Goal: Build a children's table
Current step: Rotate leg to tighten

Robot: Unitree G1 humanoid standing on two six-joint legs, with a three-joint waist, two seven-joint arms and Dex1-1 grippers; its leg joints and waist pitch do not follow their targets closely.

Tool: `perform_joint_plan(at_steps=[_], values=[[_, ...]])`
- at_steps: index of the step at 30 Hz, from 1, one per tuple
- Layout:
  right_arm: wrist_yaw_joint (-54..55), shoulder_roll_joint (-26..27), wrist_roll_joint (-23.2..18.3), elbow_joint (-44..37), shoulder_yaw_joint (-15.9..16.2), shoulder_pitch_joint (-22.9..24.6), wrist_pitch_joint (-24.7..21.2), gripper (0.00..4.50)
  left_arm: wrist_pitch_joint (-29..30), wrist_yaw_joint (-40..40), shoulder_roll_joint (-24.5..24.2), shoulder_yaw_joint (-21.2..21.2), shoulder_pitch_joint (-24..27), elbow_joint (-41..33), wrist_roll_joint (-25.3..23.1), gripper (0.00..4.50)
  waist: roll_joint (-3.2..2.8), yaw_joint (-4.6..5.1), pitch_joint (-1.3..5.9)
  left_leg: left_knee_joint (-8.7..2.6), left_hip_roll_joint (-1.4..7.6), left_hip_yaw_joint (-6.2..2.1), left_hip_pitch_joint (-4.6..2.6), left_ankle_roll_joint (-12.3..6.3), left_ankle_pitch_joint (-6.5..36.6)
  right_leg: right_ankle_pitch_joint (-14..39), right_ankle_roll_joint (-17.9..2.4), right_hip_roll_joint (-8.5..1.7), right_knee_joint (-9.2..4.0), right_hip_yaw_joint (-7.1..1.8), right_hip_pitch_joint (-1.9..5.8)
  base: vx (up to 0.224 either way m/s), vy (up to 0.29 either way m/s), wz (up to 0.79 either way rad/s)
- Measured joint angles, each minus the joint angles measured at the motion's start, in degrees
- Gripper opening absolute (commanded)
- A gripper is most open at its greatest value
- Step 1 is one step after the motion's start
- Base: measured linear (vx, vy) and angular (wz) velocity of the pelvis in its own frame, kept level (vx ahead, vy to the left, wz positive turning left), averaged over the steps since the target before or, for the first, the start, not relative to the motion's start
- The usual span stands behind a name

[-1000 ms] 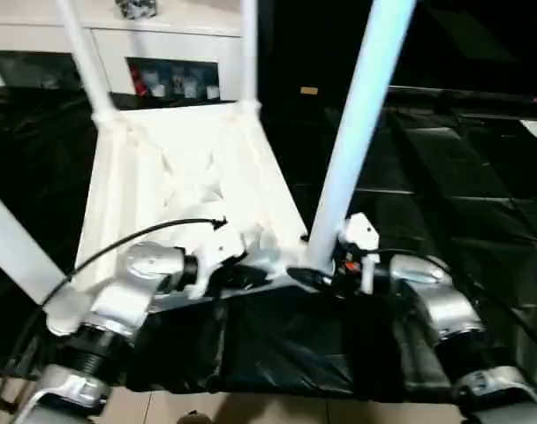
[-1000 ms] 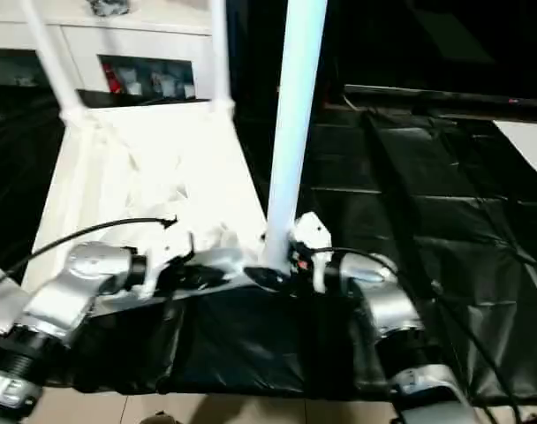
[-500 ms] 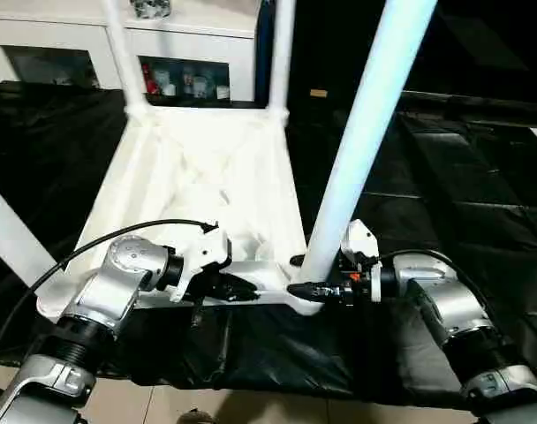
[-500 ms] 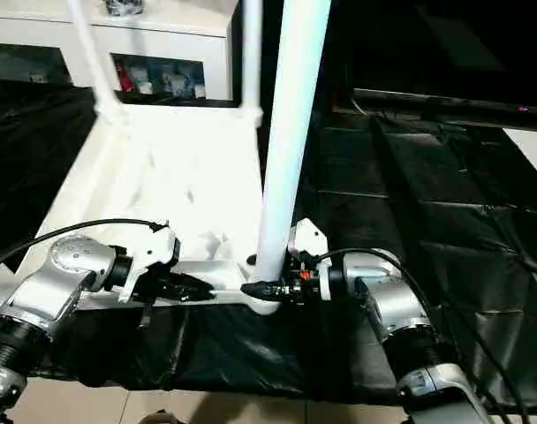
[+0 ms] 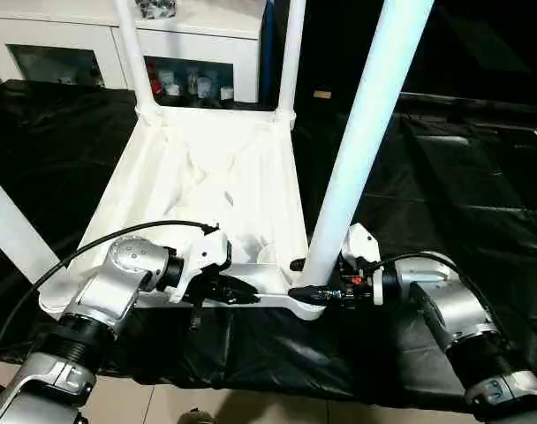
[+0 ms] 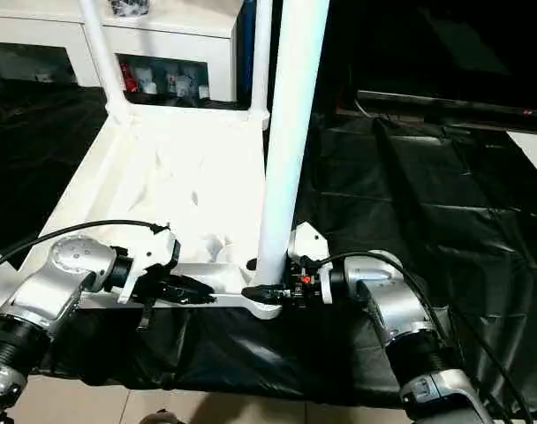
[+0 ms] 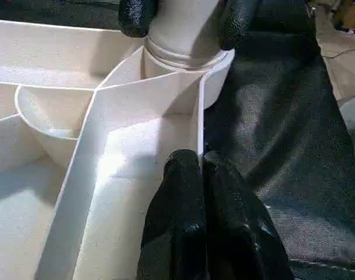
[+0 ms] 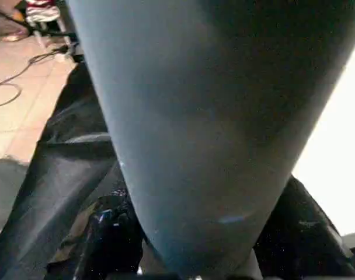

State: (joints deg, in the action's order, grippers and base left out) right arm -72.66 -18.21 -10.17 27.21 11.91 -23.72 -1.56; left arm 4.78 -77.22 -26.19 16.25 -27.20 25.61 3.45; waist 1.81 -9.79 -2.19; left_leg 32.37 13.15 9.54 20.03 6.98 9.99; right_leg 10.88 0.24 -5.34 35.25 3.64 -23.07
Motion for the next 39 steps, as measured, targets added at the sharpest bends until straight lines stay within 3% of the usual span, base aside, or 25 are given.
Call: perform_joint_plan(at_steps=[4, 8, 11, 16, 19, 21, 32, 34, 39], values=[[7.9, 2.5, 1.2, 1.2, -2.0, 0.9, 1.1, 1.96, 0.5, 4.6, 1.4, -0.7, 0.0, 0.5, -1.0, 0.00, 0.09, 0.44, 0.06, -0.05, -0.02, 0.00, -0.10, 0.02, 0.0, 0.0, 0.1, 0.00, 0.02, -0.02, 0.11, -0.015, -0.002, 0.00], [24.2, 7.9, 3.8, 4.2, -5.3, 0.3, 0.7, 1.94, 3.6, 13.7, 5.3, -1.9, 0.0, 0.6, -3.5, 0.00, 0.34, 1.85, 0.21, -0.09, -0.05, -0.04, -0.28, 0.03, 0.0, 0.0, 0.2, 0.00, -0.08, -0.03, 0.16, 0.000, 0.000, 0.00], [35.4, 11.8, 5.3, 6.3, -7.5, -1.1, -0.7, 1.93, 6.6, 19.5, 8.6, -2.3, -0.1, 0.3, -4.9, 0.00, 0.45, 3.06, 0.28, -0.16, -0.27, -0.43, -0.52, 0.04, 0.0, 0.0, 0.3, 0.00, -0.35, 0.05, 0.21, -0.020, 0.005, -0.05], [48.3, 17.3, 6.5, 11.1, -10.3, -4.3, -1.4, 1.93, 8.8, 25.9, 11.6, -2.5, -0.2, 0.1, -7.2, 0.00, 0.51, 4.00, 0.32, -0.16, -0.40, -0.82, -0.74, 0.04, 0.0, 0.0, 0.3, 0.01, -0.52, 0.17, 0.23, 0.000, 0.000, 0.00], [53.2, 18.3, 7.5, 13.6, -10.8, -6.4, -1.6, 1.93, 10.1, 28.9, 13.6, -2.4, -0.3, -0.2, -8.3, 0.00, 0.51, 4.68, 0.34, -0.52, -0.50, -1.19, -0.87, 0.04, 0.0, 0.0, 0.3, 0.05, -1.49, 0.50, 0.36, 0.000, 0.000, 0.00], [53.7, 18.6, 7.7, 14.4, -11.1, -6.7, -1.2, 2.49, 10.2, 29.4, 13.7, -2.4, -0.3, -0.2, -8.5, 0.00, 0.51, 4.71, 0.35, -0.62, -0.63, -1.23, -0.87, 0.03, 0.0, 0.0, 0.3, 0.05, -1.85, 0.50, 0.37, 0.000, 0.000, 0.00], [51.4, 18.9, 6.3, 14.4, -12.7, -6.2, -0.3, 3.40, 10.1, 28.6, 13.8, -1.7, 0.1, -2.1, -9.2, 0.00, 0.34, 4.45, 0.23, -0.68, -0.71, -1.10, -0.65, 0.02, 0.0, -0.4, 0.0, 0.03, -2.08, 0.13, 0.24, 0.000, 0.000, 0.00], [48.1, 17.4, 6.1, 12.1, -12.1, -4.7, -0.5, 3.40, 9.8, 27.8, 13.7, -1.4, 0.1, -2.3, -9.1, 0.00, 0.26, 4.12, 0.18, -0.70, -0.70, -1.09, -0.60, 0.02, 0.0, -0.6, 0.0, 0.04, -2.06, 0.13, 0.24, 0.000, 0.000, 0.00], [30.2, 6.6, 2.5, 0.4, -9.0, 3.0, -1.9, 3.40, 6.3, 21.9, 11.6, 0.1, 0.0, -2.9, -7.6, 0.00, -0.25, 2.22, 0.15, -0.79, -0.33, -0.52, -0.23, 0.01, 0.0, -1.7, 0.2, 0.09, -1.95, -0.01, 0.16, 0.032, -0.011, 0.07]])
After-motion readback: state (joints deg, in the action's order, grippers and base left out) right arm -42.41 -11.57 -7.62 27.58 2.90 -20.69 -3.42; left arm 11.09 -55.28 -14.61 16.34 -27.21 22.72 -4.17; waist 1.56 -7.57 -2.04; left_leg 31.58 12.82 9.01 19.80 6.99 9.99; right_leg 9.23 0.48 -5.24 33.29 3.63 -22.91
